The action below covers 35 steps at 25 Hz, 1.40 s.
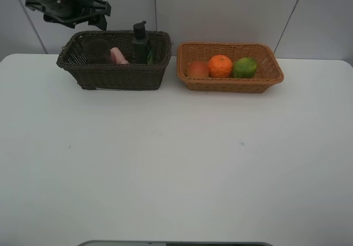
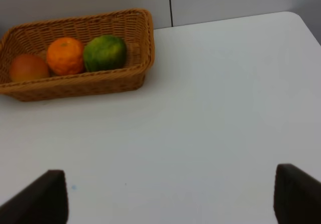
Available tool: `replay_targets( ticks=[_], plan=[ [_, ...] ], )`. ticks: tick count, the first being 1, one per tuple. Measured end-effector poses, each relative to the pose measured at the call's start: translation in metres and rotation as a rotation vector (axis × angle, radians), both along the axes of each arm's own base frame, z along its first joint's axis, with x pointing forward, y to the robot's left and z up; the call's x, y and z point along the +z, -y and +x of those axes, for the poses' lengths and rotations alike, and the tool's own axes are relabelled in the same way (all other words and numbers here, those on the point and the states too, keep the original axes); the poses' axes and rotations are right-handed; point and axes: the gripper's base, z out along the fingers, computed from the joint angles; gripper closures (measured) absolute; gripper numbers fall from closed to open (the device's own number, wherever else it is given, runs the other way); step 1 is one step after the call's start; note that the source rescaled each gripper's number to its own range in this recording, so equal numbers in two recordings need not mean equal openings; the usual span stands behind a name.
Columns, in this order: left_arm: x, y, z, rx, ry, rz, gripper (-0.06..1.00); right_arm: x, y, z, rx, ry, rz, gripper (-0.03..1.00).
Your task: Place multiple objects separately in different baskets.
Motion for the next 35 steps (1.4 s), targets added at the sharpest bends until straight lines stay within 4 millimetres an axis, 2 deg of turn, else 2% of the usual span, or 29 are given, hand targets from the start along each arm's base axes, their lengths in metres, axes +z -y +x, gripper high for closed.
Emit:
replay_targets(
  ticks=[7,11,18,23,29,32,35],
  plan=[
    [0.053,-0.027,-0.086,0.017,0.094,-0.018,0.04,0.0,0.0,0.0,0.0,0.0,0.0,0.19],
    [0.07,-0.042,-0.146,0.03,0.115,-0.019,0.04,0.0,0.0,0.0,0.0,0.0,0.0,0.19],
    [0.087,-0.069,-0.248,0.067,0.094,-0.012,0.03,0.0,0.0,0.0,0.0,0.0,0.0,0.19],
    [0.092,-0.085,-0.312,0.069,0.053,0.003,0.03,0.0,0.0,0.0,0.0,0.0,0.0,0.19],
    [0.091,-0.092,-0.38,0.012,0.161,-0.097,0.03,0.0,0.0,0.0,0.0,0.0,0.0,0.19],
    [0.082,-0.095,-0.401,-0.022,0.216,-0.116,0.03,0.0,0.0,0.0,0.0,0.0,0.0,0.19],
    [0.069,-0.096,-0.41,-0.039,0.241,-0.111,0.03,0.0,0.0,0.0,0.0,0.0,0.0,0.19]
  ],
)
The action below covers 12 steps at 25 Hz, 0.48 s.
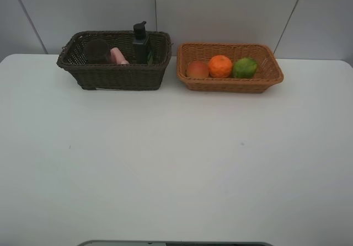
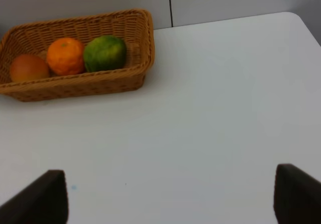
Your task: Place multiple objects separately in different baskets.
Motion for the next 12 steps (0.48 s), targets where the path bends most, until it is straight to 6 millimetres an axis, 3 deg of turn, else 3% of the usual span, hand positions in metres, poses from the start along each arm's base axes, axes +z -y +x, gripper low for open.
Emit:
replay_targets(
  ticks=[12],
  plan=[
    [-0.05,0.004,0.025,0.006,-0.03,0.028,0.03,0.0,0.0,0.0,0.0,0.0,0.0,0.19]
  ],
)
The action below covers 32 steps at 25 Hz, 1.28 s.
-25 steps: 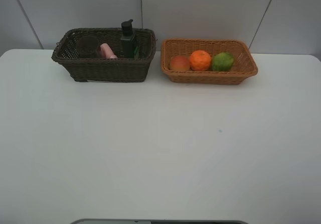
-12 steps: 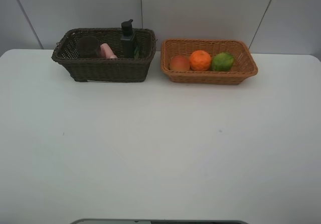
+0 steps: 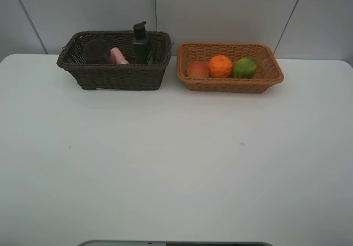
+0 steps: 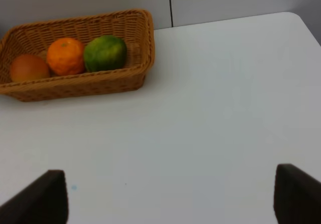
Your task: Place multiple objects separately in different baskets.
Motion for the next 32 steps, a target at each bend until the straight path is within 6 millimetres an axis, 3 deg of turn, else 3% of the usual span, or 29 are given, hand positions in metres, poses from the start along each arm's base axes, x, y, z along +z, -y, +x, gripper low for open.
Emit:
replay_targets(
  ticks=[22,32],
  plan=[
    [-0.007,-0.003,-0.012,-0.009,0.071,0.019,0.03,0.0,0.0,0.0,0.0,0.0,0.0,0.19],
    [-0.007,-0.002,-0.012,0.135,0.07,0.024,0.03,0.0,0.0,0.0,0.0,0.0,0.0,0.19]
  ],
)
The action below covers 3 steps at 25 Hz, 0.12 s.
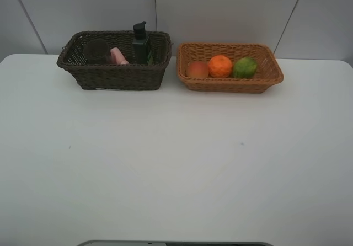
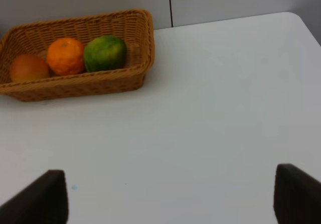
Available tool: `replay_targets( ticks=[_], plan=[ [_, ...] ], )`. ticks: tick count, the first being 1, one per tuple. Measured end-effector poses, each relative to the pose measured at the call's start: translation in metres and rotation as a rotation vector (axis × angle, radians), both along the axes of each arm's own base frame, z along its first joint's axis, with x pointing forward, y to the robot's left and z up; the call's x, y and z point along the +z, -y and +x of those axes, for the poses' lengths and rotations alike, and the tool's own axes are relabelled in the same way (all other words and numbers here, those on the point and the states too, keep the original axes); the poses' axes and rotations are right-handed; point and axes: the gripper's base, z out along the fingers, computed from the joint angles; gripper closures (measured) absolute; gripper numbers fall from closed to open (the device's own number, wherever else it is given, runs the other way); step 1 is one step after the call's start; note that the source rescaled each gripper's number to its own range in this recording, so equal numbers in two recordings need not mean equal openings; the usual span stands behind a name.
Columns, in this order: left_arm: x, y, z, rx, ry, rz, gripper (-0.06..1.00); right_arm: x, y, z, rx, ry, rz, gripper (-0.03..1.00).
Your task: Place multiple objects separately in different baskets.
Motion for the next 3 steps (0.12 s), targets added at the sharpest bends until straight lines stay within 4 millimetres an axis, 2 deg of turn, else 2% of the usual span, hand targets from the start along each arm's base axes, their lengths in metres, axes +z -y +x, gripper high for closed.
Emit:
replay_targets(
  ticks=[3],
  plan=[
    [0.0,0.0001,0.0,0.009,0.0,0.0,0.03,0.0,0.0,0.0,0.0,0.0,0.0,0.19]
  ],
)
